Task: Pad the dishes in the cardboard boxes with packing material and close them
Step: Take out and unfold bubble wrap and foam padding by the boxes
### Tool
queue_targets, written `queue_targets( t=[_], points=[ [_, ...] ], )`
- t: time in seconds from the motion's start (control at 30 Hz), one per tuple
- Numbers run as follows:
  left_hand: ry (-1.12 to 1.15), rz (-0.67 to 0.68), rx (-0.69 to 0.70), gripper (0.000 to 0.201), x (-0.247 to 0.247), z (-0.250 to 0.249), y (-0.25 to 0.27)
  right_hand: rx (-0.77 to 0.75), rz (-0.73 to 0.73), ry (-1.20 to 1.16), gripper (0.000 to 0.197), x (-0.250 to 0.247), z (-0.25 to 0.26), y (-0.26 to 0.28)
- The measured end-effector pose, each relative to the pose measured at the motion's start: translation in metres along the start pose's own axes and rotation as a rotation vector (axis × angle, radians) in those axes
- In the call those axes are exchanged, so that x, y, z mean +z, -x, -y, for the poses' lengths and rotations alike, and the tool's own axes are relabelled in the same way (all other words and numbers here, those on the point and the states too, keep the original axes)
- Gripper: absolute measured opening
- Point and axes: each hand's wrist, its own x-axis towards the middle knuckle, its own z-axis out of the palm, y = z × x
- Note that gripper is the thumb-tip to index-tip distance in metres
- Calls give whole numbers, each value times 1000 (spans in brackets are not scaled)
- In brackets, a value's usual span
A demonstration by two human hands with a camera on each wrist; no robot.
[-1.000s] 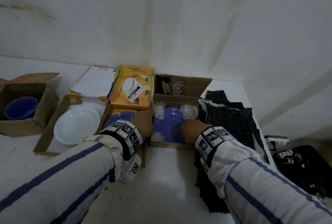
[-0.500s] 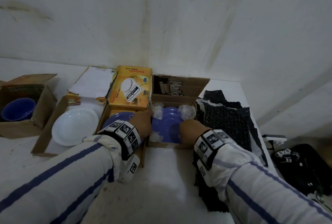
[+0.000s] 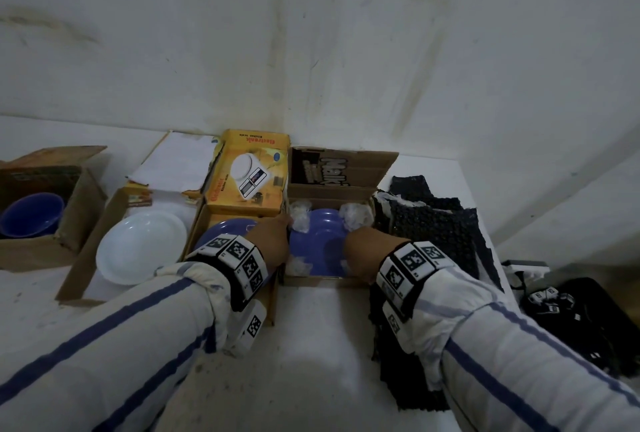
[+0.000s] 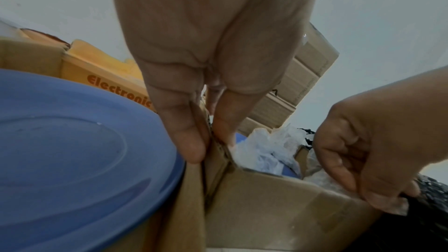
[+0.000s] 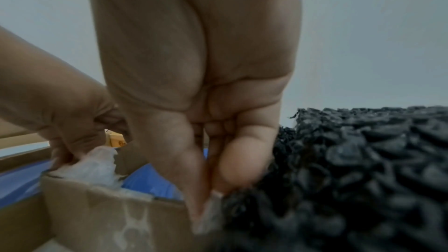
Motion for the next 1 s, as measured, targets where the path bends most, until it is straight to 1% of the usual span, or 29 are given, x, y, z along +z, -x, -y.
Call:
queue_targets(
  t=[0.1, 0.27, 0.37, 0.47, 0.57, 0.63, 0.7, 0.73, 0.8, 0.83, 0.87, 0.9, 0.93, 1.0],
  points=[
    [-10, 2, 7, 38, 0, 0, 0, 8, -48, -30, 28, -2, 0, -1],
    [-12, 12, -16, 44, -1, -1, 0, 37, 67, -11, 27, -7, 2, 4],
    [-19, 10, -8, 42, -1, -1, -1, 42, 101, -5, 32, -6, 4, 10],
    [-18, 8, 1, 41, 0, 1, 0, 26, 147, 60, 30, -2, 5, 10],
    [-45, 31, -14, 46, -1, -1, 1, 64, 143, -66, 31, -5, 5, 16],
    [-128, 35, -23, 48, -1, -5, 3, 66, 87, -154, 33, -12, 5, 26],
    [-177, -7, -23, 50, 0, -12, 6, 70, 34, -312, 33, -16, -1, 31],
    [-167, -36, -6, 50, 0, -18, 8, 70, 2, -402, 32, -17, -6, 34],
    [-113, -63, 84, 43, 0, -33, 11, 71, -53, -596, 25, -17, -20, 39],
    [-66, -40, 136, 37, 1, -44, 12, 85, -113, -736, 19, -18, -27, 42],
    [0, 2, 188, 32, 3, -54, 13, 128, -203, -847, 20, -17, -36, 45],
    [74, 62, 223, 29, 6, -66, 13, 180, -286, -944, 26, -17, -44, 49],
    [153, 112, 242, 28, 9, -77, 15, 230, -355, -973, 27, -17, -52, 53],
    [287, 192, 244, 31, 18, -97, 18, 341, -465, -867, 26, -11, -65, 57]
  ],
)
